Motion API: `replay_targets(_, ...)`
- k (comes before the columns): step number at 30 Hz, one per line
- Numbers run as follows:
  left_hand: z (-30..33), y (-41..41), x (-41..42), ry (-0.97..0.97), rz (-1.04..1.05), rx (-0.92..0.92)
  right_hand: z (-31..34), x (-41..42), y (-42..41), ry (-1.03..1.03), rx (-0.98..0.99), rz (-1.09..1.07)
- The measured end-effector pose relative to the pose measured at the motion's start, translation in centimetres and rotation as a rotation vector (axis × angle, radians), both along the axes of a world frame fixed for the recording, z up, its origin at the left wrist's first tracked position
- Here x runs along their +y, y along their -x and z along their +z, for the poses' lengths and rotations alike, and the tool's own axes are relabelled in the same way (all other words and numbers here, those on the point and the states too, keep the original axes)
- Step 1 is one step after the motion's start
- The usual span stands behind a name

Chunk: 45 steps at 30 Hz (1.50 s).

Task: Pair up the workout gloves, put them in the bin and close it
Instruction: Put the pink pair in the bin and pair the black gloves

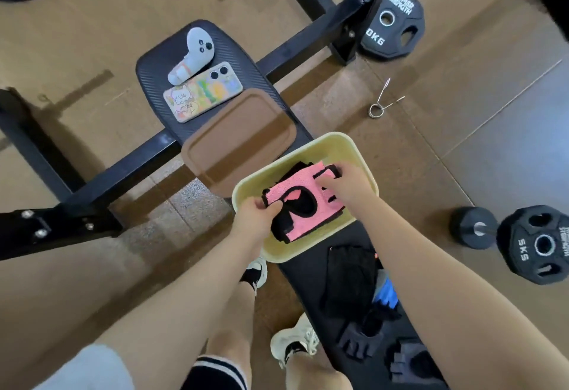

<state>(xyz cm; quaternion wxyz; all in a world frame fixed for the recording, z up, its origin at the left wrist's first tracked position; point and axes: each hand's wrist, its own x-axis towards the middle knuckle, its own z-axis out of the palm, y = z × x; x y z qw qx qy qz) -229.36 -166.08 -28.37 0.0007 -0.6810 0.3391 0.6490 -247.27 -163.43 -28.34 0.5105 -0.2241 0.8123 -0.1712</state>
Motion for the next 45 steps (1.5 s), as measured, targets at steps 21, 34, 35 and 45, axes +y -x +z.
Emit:
replay_targets(21,3.3,5.1,-0.9,0.177,-0.480,-0.095,2.8,2.3,-0.1,0.125,0.146,0.068)
replay_targets(34,5.8,10.5,18.6,0.174,-1.085,0.099,6.8,31.7,2.9,-0.101,0.168,-0.400)
replay_targets(35,4.7,10.4,20.5,0.194,-1.131,0.081,5.4,34.5,2.5,-0.145,0.158,-0.396)
replay_targets(45,-6.7,9.0,31.4,0.637,-1.426,-0.012,-8.7,52.2,0.2,-0.399,0.263,-0.397)
